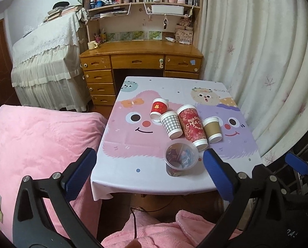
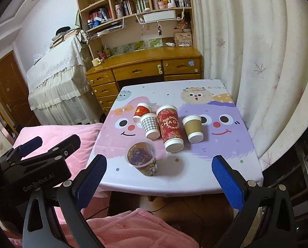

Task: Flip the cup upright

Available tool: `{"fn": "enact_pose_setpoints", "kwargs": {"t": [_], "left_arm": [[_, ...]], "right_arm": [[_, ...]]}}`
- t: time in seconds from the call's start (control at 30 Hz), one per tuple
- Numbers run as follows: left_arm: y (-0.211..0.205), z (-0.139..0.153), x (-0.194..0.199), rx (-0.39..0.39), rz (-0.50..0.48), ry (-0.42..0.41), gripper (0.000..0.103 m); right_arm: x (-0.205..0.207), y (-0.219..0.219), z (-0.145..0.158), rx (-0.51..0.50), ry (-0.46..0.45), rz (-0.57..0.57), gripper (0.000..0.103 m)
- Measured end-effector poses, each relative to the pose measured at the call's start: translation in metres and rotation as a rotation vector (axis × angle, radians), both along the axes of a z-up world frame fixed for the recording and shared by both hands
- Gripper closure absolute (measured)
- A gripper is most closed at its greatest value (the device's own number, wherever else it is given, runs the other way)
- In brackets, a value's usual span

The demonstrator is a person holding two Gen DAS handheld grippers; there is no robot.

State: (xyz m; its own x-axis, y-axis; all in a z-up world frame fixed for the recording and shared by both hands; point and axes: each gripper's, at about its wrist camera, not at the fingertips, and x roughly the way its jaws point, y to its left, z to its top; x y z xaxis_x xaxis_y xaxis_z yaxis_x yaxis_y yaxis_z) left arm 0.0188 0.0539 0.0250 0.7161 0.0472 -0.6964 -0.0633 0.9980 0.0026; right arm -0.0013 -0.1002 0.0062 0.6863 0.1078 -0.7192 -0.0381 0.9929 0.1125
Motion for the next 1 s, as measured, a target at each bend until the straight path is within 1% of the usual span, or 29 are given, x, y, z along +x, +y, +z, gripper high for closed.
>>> {"fn": "enact_pose_setpoints", "kwargs": {"t": [0.17,0.33,0.93,1.0], "left_arm": [[-0.0008,-0.0001,-0.0006,-0.002,0.0,0.001,0.001],[-0.0057,-0.0045,0.0035,-0.019,0.002,0.027,0.001],[-0.0092,-0.0064,0.0053,-0.014,0.006,0.028,0.001],[-0.0083,-0.008,0.0061,-0.012,0.01,0.032,0.001]], "right_arm": [[0.0019,-0.0053,-0.0023,0.002,0.008,-0.018,0.0],[0.006,-0.0074,-0.0049,0.009,0.028,-0.013,0.0],[0.0074,-0.0095,-0.0044,0.012,0.032,-0.009,0.0],[0.0079,-0.0105,-0.0083,0.013,0.037,-0.01,0.0]]}}
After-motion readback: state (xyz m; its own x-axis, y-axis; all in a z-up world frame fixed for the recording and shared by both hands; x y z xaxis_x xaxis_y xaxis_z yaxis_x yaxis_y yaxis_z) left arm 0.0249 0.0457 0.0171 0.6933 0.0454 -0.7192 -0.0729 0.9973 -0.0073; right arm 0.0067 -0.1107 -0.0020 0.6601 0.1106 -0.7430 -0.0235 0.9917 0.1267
